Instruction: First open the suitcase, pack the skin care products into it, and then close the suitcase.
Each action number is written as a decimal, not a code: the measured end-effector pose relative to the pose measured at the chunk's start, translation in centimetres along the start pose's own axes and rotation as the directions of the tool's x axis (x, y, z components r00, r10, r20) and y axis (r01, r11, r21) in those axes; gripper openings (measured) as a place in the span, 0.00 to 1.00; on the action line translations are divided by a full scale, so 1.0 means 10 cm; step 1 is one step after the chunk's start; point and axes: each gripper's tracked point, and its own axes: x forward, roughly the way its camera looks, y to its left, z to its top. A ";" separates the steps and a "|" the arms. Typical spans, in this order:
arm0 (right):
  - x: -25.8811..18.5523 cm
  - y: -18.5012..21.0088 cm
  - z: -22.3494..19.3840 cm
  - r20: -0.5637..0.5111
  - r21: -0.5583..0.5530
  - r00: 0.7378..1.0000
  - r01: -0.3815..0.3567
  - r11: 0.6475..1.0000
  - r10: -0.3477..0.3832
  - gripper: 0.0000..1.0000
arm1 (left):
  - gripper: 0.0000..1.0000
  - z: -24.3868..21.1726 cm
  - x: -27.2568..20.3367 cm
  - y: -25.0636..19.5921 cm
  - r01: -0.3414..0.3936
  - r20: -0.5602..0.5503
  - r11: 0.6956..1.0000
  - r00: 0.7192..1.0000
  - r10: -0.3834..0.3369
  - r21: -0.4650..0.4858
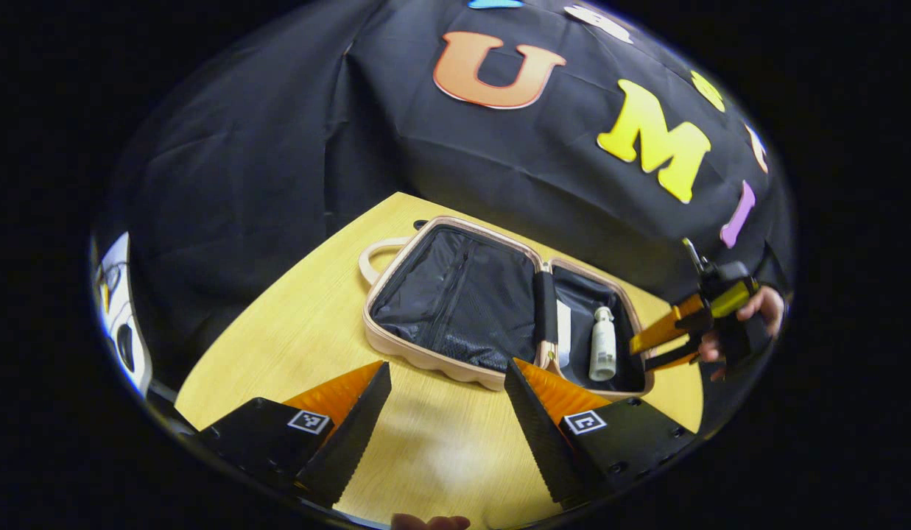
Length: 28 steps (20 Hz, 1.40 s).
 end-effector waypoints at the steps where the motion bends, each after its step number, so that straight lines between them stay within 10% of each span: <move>1: -0.17 -0.01 0.01 0.037 -0.041 0.999 -0.022 0.999 0.024 0.77 | 0.99 0.05 0.07 0.11 0.011 0.009 0.999 1.000 -0.011 -0.036; 8: -1.14 0.10 0.01 0.293 -0.304 0.912 -0.196 0.932 0.288 0.73 | 0.97 0.81 0.74 0.80 0.145 0.121 0.961 0.985 -0.119 -0.237; 14: -1.32 -0.06 -0.26 0.323 -0.330 0.899 -0.185 0.926 0.295 0.78 | 0.96 0.84 1.52 1.24 0.178 0.062 0.879 0.984 -0.168 -0.441; 19: -1.35 -0.18 -0.29 0.327 -0.244 0.902 -0.206 0.947 0.281 0.78 | 0.99 0.85 1.88 1.23 0.250 0.116 0.754 0.967 -0.227 -0.607; 21: -1.36 -0.20 -0.26 0.334 -0.220 0.902 -0.209 0.953 0.275 0.78 | 0.80 0.90 1.96 1.22 0.273 0.145 0.701 0.960 -0.238 -0.659; 23: -1.36 -0.20 -0.24 0.340 -0.219 0.900 -0.204 0.954 0.271 0.78 | 0.84 0.93 2.06 1.18 0.281 0.151 0.668 0.957 -0.247 -0.689; 28: -1.37 -0.17 -0.25 0.339 -0.216 0.898 -0.215 0.953 0.279 0.78 | 0.38 0.84 2.14 1.04 0.264 0.095 0.671 0.956 -0.278 -0.693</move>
